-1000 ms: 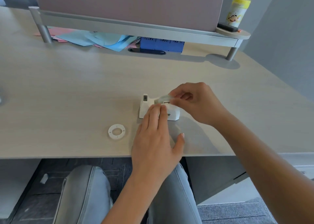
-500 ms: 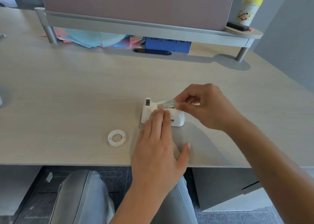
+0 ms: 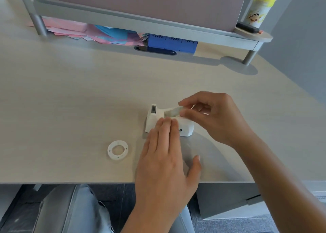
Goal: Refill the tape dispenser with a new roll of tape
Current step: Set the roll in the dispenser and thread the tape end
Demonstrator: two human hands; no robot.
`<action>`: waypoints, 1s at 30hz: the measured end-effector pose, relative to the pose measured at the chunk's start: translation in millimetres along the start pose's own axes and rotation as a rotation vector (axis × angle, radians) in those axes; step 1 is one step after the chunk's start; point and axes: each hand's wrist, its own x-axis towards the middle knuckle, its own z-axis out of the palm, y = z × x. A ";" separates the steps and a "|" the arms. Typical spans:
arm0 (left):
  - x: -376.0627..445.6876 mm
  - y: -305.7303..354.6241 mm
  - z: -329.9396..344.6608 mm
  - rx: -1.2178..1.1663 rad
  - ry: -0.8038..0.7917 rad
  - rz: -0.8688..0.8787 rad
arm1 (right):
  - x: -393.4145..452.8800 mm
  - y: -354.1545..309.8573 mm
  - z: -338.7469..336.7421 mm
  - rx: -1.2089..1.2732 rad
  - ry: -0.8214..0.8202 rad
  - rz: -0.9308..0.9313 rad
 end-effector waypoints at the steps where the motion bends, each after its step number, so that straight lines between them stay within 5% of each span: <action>1: -0.3 -0.3 -0.4 0.000 -0.002 0.002 | -1.3 0.5 0.2 -0.017 0.004 -0.016; 11: -0.9 0.4 -3.8 0.038 -0.030 0.003 | -1.0 -3.8 -14.9 -0.252 -0.111 -0.113; 22: -0.6 0.7 -4.4 0.038 -0.039 0.003 | -13.0 0.3 -6.5 -0.131 0.023 -0.044; 30: -1.6 -0.8 0.4 0.055 -0.062 0.009 | 13.1 -28.3 -21.7 -0.415 -0.221 -0.059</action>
